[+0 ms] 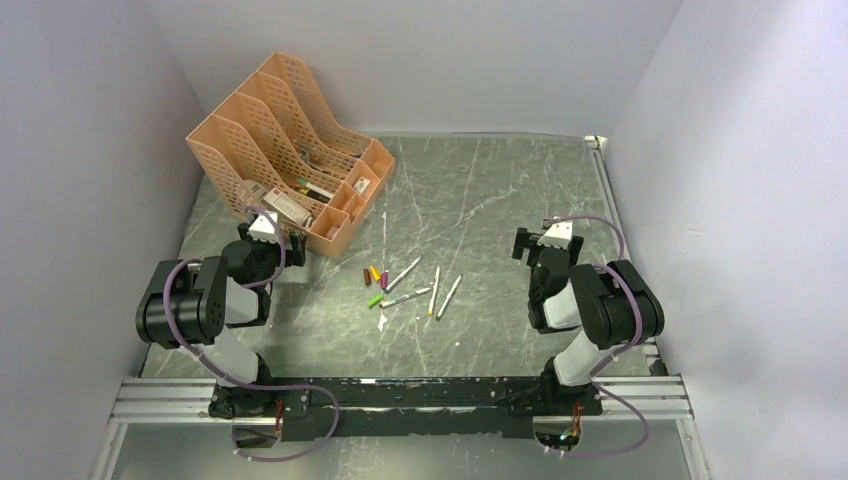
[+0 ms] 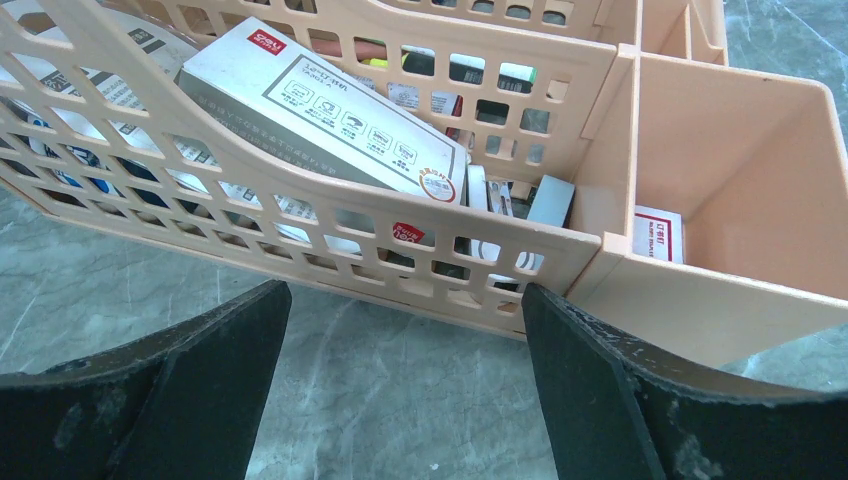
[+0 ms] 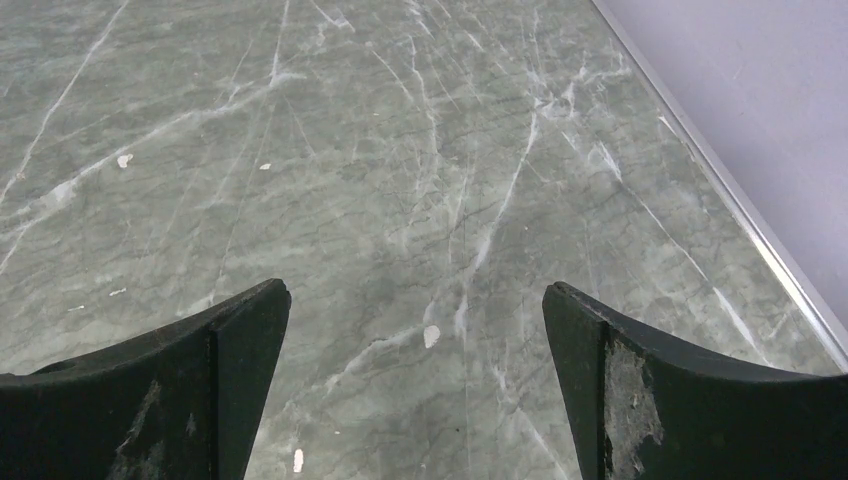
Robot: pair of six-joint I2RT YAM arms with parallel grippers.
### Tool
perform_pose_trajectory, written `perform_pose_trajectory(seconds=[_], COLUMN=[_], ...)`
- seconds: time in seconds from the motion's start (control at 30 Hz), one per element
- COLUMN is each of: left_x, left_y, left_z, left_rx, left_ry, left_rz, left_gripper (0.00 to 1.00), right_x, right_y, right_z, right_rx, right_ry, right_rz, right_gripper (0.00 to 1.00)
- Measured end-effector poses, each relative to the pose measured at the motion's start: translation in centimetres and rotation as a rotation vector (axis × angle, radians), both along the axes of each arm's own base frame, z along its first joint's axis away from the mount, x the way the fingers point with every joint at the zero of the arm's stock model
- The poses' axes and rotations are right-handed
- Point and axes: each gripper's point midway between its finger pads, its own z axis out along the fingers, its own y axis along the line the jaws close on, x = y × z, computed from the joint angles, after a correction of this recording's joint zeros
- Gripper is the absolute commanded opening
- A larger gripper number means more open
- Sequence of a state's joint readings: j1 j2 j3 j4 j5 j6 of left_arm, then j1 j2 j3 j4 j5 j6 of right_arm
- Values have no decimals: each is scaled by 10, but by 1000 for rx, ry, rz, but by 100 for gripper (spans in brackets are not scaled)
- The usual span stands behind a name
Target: Insert the pens into the pen caps
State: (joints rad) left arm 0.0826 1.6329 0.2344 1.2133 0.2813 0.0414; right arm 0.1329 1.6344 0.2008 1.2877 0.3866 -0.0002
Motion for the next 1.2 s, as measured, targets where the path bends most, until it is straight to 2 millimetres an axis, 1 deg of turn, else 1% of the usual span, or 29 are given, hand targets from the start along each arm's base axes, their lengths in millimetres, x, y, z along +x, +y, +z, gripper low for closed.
perform_pose_trajectory(seconds=[1.0,1.03,1.1,1.13,1.2], left_x=[0,-1,-4,-7,-11], left_y=[0,0,-1,-3,-11], left_z=[1,3,16,27,55], left_rx=[0,0,2,4,6], left_ry=[-3,-8,-37,-58,-125], left_rz=[0,0,-1,-4,-25], left_gripper=[97,97,97,97,97], right_x=[0,0,0,0,0], right_y=[0,0,-1,-1,-2], right_z=[-1,-1,-1,0,5], right_rx=[1,1,1,1,2], right_ry=[6,5,4,1,-12], right_rz=[6,5,3,0,-5], right_gripper=[100,100,100,100,100])
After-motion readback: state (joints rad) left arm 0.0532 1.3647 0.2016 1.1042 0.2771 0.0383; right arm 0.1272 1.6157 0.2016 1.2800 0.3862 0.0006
